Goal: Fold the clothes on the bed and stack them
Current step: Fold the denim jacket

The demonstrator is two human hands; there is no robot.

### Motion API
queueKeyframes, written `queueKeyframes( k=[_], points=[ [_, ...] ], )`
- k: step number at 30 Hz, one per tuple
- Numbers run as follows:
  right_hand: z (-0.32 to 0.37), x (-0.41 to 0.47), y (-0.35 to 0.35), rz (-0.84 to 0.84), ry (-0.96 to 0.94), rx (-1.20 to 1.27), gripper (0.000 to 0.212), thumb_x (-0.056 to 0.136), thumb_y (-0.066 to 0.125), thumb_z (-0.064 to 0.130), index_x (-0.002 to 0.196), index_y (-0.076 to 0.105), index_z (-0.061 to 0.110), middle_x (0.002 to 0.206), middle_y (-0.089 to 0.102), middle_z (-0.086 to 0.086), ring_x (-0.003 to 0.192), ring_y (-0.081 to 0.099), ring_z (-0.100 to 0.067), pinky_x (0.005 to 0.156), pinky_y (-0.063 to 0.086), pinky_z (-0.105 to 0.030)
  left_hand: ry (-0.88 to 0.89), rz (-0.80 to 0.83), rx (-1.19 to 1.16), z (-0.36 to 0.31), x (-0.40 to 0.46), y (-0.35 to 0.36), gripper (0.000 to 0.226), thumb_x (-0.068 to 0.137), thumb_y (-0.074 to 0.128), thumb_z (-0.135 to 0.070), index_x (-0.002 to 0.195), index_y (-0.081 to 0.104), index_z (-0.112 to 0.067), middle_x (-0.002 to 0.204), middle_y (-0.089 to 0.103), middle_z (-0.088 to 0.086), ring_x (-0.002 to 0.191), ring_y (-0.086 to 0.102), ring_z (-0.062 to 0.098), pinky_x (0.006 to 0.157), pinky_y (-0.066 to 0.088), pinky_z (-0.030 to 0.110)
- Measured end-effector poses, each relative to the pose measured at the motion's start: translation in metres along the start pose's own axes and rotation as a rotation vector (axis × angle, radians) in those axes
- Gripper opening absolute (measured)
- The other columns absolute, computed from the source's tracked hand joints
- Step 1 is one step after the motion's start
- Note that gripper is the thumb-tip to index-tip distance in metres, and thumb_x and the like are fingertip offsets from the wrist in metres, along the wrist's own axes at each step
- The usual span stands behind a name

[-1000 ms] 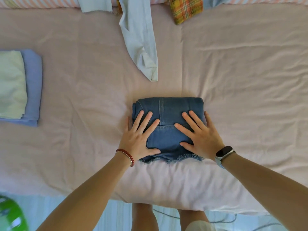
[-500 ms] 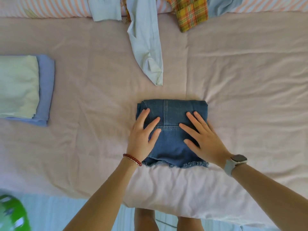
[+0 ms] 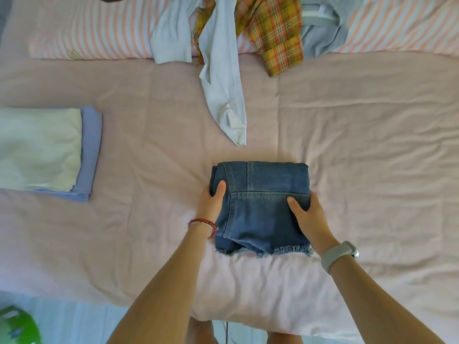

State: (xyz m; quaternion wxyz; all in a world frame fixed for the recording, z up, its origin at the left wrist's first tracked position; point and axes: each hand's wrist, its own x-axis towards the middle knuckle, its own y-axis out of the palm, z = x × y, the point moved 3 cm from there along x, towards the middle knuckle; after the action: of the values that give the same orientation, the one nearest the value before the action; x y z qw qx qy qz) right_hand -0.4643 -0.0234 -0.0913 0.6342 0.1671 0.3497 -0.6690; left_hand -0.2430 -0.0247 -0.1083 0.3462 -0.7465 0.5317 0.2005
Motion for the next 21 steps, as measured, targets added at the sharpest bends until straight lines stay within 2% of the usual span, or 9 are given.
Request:
queueKeyframes(
  k=[3, 5, 9, 10, 12, 14, 16, 19, 21],
  points=[
    [0.018, -0.027, 0.009, -0.042, -0.062, 0.044, 0.022, 0.096, 0.047, 0.02, 0.117, 0.044, 0.021, 0.102, 0.057, 0.001, 0.091, 0.055, -0.017, 0.074, 0.044, -0.03, 0.075, -0.096, 0.01, -0.008, -0.015, -0.012, 0.032, 0.097, 0.044, -0.024, 0.12, 0.053, -0.003, 0.113, 0.059, 0.008, 0.105, 0.056, 0.025, 0.089, 0.044, 0.029],
    [0.03, -0.05, 0.03, -0.051, -0.11, 0.06, 0.028, 0.097, 0.044, 0.019, 0.125, 0.041, 0.019, 0.105, 0.056, 0.004, 0.095, 0.054, -0.018, 0.071, 0.043, -0.025, 0.124, -0.135, 0.004, -0.012, -0.027, -0.042, 0.032, 0.098, 0.043, -0.024, 0.12, 0.05, -0.002, 0.113, 0.057, 0.008, 0.101, 0.053, 0.021, 0.086, 0.042, 0.028],
    [0.065, -0.092, 0.115, -0.021, -0.19, 0.096, 0.042, 0.099, 0.039, 0.018, 0.14, 0.03, 0.021, 0.118, 0.049, 0.006, 0.107, 0.048, -0.014, 0.084, 0.039, -0.026, 0.237, -0.208, 0.012, -0.026, -0.028, -0.146, 0.033, 0.099, 0.04, -0.024, 0.124, 0.048, -0.004, 0.112, 0.053, 0.004, 0.102, 0.05, 0.019, 0.086, 0.04, 0.026],
    [0.076, -0.101, 0.144, 0.005, -0.209, 0.121, 0.041, 0.099, 0.038, 0.018, 0.139, 0.029, 0.022, 0.115, 0.049, 0.01, 0.106, 0.049, -0.01, 0.083, 0.039, -0.021, 0.271, -0.237, 0.02, -0.031, -0.023, -0.178, 0.034, 0.099, 0.04, -0.023, 0.125, 0.048, -0.003, 0.113, 0.053, 0.005, 0.102, 0.049, 0.018, 0.087, 0.039, 0.026],
    [0.1, -0.119, 0.207, 0.042, -0.27, 0.141, 0.042, 0.1, 0.036, 0.015, 0.139, 0.026, 0.025, 0.113, 0.044, 0.023, 0.1, 0.049, 0.01, 0.078, 0.041, -0.007, 0.335, -0.309, 0.033, -0.044, -0.011, -0.249, 0.034, 0.099, 0.041, -0.021, 0.126, 0.046, -0.002, 0.113, 0.053, 0.004, 0.104, 0.049, 0.019, 0.088, 0.038, 0.026],
    [0.126, -0.129, 0.271, 0.077, -0.352, 0.156, 0.047, 0.099, 0.036, 0.013, 0.14, 0.019, 0.03, 0.117, 0.037, 0.032, 0.098, 0.045, 0.024, 0.081, 0.042, -0.002, 0.391, -0.382, 0.017, -0.059, 0.004, -0.318, 0.034, 0.098, 0.044, -0.02, 0.129, 0.042, -0.007, 0.104, 0.053, -0.003, 0.1, 0.05, 0.019, 0.084, 0.038, 0.027],
    [0.152, -0.136, 0.331, 0.138, -0.402, 0.175, 0.054, 0.099, 0.035, 0.014, 0.142, 0.011, 0.037, 0.123, 0.032, 0.036, 0.103, 0.044, 0.023, 0.084, 0.039, 0.0, 0.431, -0.446, 0.038, -0.069, 0.02, -0.381, 0.036, 0.098, 0.043, -0.022, 0.132, 0.038, -0.014, 0.099, 0.053, -0.006, 0.095, 0.05, 0.018, 0.082, 0.038, 0.028],
    [0.187, -0.14, 0.407, 0.208, -0.515, 0.143, 0.054, 0.1, 0.034, 0.017, 0.134, 0.01, 0.051, 0.135, 0.024, 0.035, 0.118, 0.037, 0.015, 0.094, 0.034, -0.002, 0.48, -0.499, 0.131, -0.077, 0.055, -0.458, 0.036, 0.1, 0.038, -0.024, 0.135, 0.036, -0.018, 0.124, 0.052, 0.004, 0.102, 0.049, 0.019, 0.087, 0.038, 0.028],
    [0.202, -0.134, 0.447, 0.222, -0.567, 0.127, 0.053, 0.1, 0.033, 0.015, 0.131, 0.014, 0.053, 0.144, 0.023, 0.025, 0.129, 0.032, 0.004, 0.104, 0.031, -0.01, 0.471, -0.512, 0.17, -0.077, 0.083, -0.492, 0.038, 0.1, 0.037, -0.026, 0.137, 0.035, -0.019, 0.132, 0.048, 0.003, 0.11, 0.049, 0.022, 0.089, 0.035, 0.025]
  ],
)
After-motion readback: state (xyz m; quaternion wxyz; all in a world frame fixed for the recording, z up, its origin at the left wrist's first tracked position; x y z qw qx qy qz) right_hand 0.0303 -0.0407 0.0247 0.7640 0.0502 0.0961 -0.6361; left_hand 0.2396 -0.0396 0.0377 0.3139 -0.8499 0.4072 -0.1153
